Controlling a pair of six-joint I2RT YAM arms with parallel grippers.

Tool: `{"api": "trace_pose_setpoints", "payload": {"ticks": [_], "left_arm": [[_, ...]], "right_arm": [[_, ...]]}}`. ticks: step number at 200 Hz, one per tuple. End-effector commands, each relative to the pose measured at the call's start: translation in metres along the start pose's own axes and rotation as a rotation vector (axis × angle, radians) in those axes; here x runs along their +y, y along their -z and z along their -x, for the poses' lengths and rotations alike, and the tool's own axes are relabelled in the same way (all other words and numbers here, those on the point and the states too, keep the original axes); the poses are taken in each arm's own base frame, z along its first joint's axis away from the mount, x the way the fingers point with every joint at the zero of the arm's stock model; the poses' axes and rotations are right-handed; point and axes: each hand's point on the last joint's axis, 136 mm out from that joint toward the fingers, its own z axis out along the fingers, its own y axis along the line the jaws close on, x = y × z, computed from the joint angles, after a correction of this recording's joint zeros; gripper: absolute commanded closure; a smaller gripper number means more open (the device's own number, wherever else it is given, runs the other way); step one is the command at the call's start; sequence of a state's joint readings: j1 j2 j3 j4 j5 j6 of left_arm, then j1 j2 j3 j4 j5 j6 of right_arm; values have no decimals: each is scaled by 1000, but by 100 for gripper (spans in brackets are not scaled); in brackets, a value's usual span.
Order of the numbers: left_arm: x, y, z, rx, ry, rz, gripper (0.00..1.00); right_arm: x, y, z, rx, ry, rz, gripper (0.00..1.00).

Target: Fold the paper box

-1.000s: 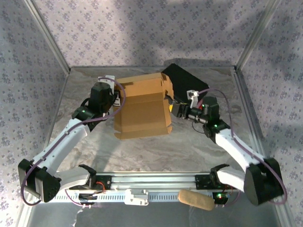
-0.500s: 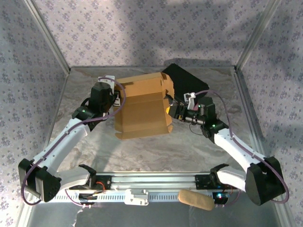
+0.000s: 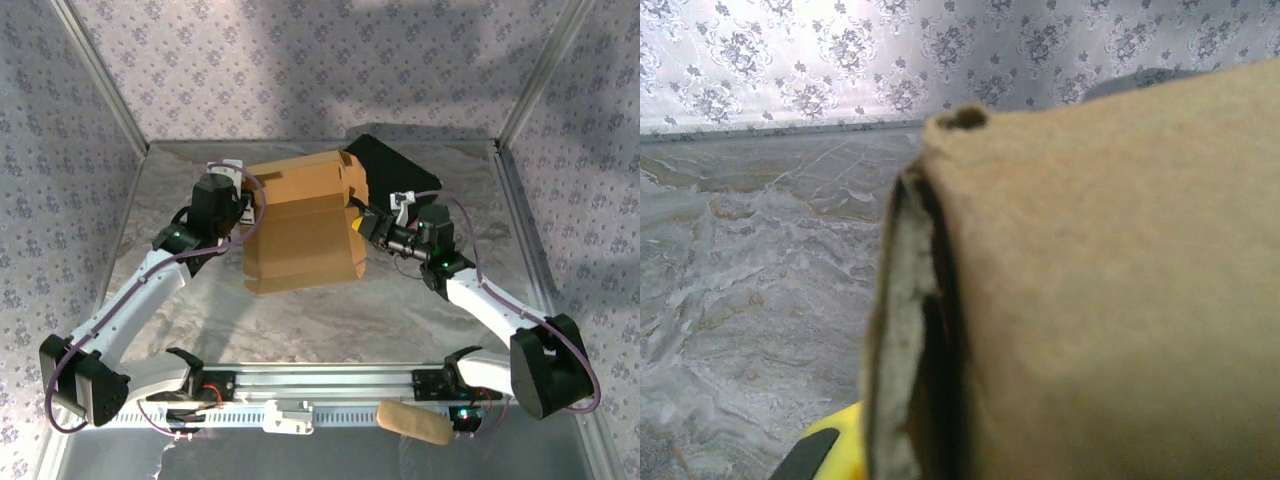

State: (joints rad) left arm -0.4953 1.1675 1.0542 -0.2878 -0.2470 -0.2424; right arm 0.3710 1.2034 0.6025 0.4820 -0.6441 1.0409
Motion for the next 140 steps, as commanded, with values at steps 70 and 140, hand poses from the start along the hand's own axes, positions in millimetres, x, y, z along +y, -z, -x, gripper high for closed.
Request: {"api": "trace_pose_setpoints", "payload": {"ticks": [70,140], "left_arm": [[2,21,34,-112,77,-17,100],[2,21,34,-108,87,-28,100]], "right_arm": [[21,6,19,-55,-206,143,100],[24,16,31,-32,-188,63,71]]}}
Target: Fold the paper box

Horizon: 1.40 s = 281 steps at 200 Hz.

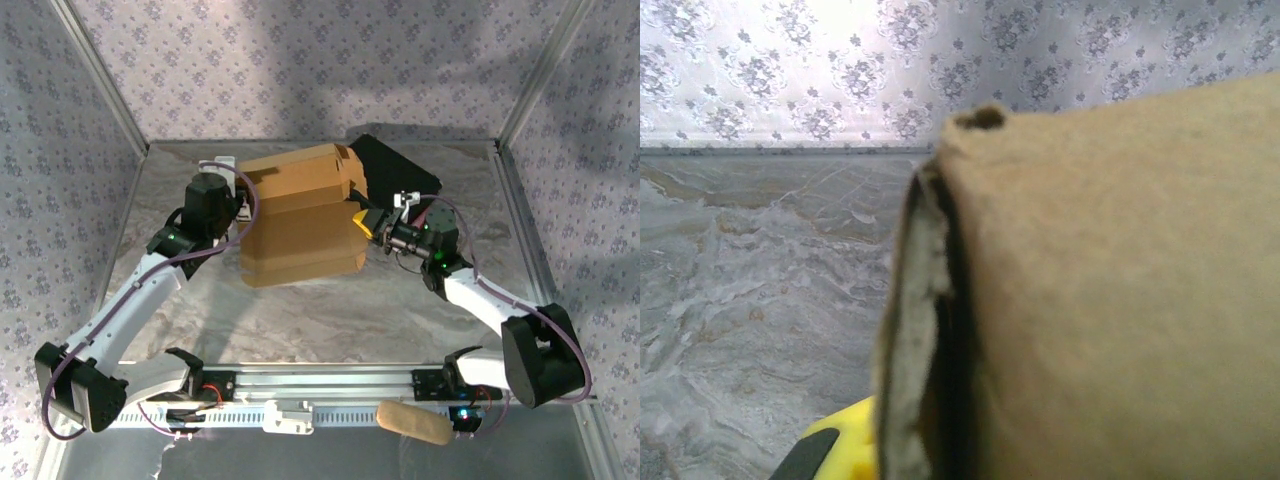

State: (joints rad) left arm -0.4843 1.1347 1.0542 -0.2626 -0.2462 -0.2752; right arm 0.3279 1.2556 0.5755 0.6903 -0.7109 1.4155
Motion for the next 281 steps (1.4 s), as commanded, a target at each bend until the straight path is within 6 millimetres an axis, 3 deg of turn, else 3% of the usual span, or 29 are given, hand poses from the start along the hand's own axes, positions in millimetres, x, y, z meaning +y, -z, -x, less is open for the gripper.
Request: {"api": "trace_pose_setpoints", "payload": {"ticks": [1,12,25,45,62,85,109,131,226,275,281], "left_arm": [[-2,10,20,-52,37,-24,100],[-1,9,18,-41,32,-23,100],[-1,9,17,-33,27,-28,100],[-1,7,17,-21,24,-46,100],[-4,5,15,-4,20,-65,100],[-9,3,13,16,14,-93,100],[-16,0,11,62,19,-152,100],[-24,-4,7,119,22,-211,100],[-25,-20,-4,216,11,-257,100],[-28,-19,-4,219,10,-270,100],[-28,-19,-4,221,10,-269,100]], "right_arm": [[22,14,11,-19,127,-44,70],[32,29,12,-44,273,-119,54],[47,52,12,-86,442,-203,45],[83,76,17,-122,600,-168,43],[107,87,36,-163,699,-147,47],[108,67,54,-79,907,-137,53],[99,39,49,104,1032,18,57],[84,23,45,236,1043,46,64],[98,18,29,259,1105,120,66],[88,4,23,297,1114,92,65],[100,2,24,287,1146,102,65]]}}
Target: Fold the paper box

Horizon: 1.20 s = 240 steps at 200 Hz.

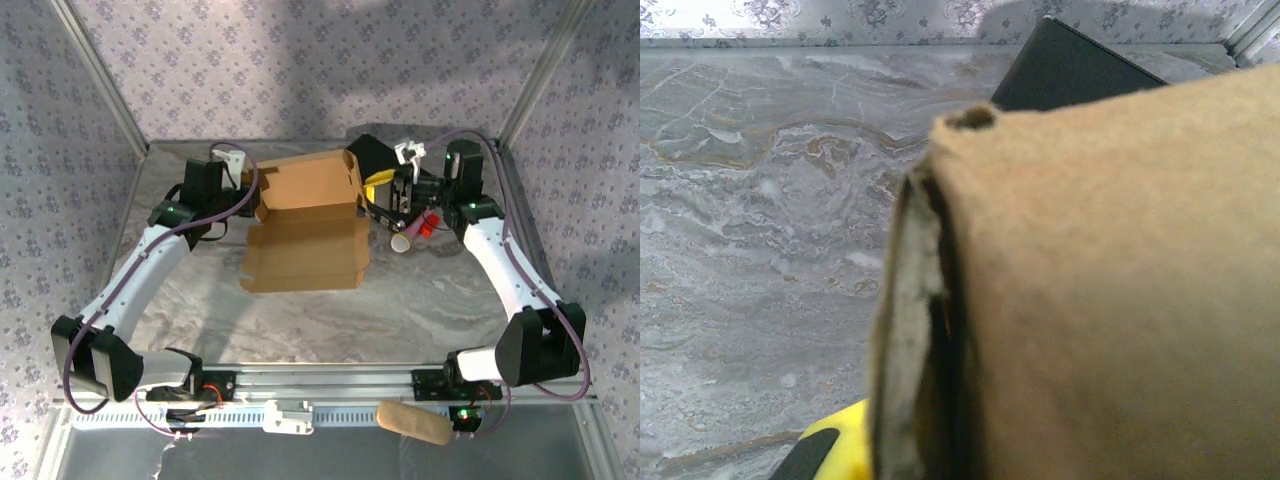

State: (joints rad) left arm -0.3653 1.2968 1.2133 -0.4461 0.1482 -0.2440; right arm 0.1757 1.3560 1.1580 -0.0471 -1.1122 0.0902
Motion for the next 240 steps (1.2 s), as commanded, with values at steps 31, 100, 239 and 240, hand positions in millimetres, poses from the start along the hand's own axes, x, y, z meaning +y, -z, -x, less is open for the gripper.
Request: {"api": "trace_pose_setpoints", "payload": {"ticks": [31,100,239,240], "left_arm": [[-9,10,17,-36,-20,-42,100],[-13,13,18,-40,-30,-55,100],[-20,21,16,-39,-65,-60,100],[-20,21,16,-39,-65,-60,100]], "right_arm": [[6,-14,10,26,73,-17,64],[-5,-30,0,83,165,-171,63],[-34,-55,9,94,313,-439,64],[-35,-55,9,95,313,-441,64]]}}
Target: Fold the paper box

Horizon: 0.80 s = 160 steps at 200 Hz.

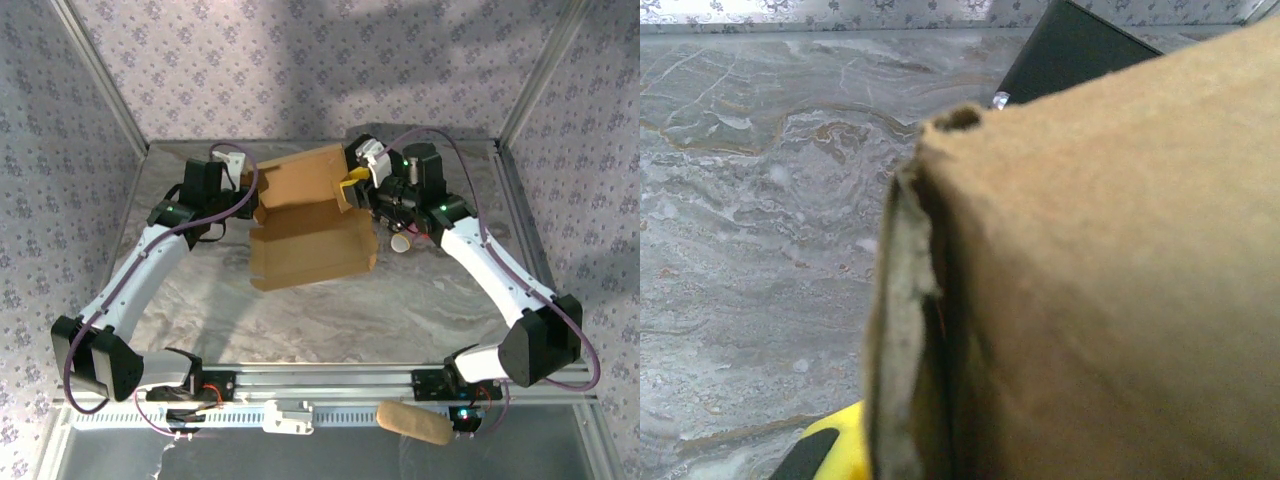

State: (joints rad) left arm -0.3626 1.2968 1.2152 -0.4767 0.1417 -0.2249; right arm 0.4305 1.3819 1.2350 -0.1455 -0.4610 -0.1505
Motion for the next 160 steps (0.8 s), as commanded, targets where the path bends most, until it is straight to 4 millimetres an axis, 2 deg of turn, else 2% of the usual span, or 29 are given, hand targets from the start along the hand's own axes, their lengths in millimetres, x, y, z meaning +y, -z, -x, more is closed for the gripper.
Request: {"api": "trace_pose_setpoints", "payload": {"ticks": [1,40,78,105,112,125,131,137,160], "left_arm": [[-23,21,22,-65,-52,-73,100],[-23,21,21,-63,-56,-69,100],[-23,21,20,-59,-62,-53,100],[-20,22,19,-59,-58,-33,100],[-19,22,18,-59,-58,-30,100],[-18,22,18,-57,-60,-27,100],[-18,22,17,-56,-61,-27,100],[-18,22,17,-55,-61,-26,100],[-18,24,17,-56,-62,-24,100]], "right_arm": [[-5,-10,12,-16,41,-39,65],[-1,-27,11,14,60,-76,76],[-1,-34,9,-2,68,-136,100],[-1,-35,6,-16,69,-145,100],[-1,-35,5,-17,68,-141,95],[-5,-35,6,-24,63,-147,75],[-8,-33,8,-30,64,-157,70],[-10,-33,8,-33,65,-163,66],[-16,-33,11,-45,66,-168,64]]}}
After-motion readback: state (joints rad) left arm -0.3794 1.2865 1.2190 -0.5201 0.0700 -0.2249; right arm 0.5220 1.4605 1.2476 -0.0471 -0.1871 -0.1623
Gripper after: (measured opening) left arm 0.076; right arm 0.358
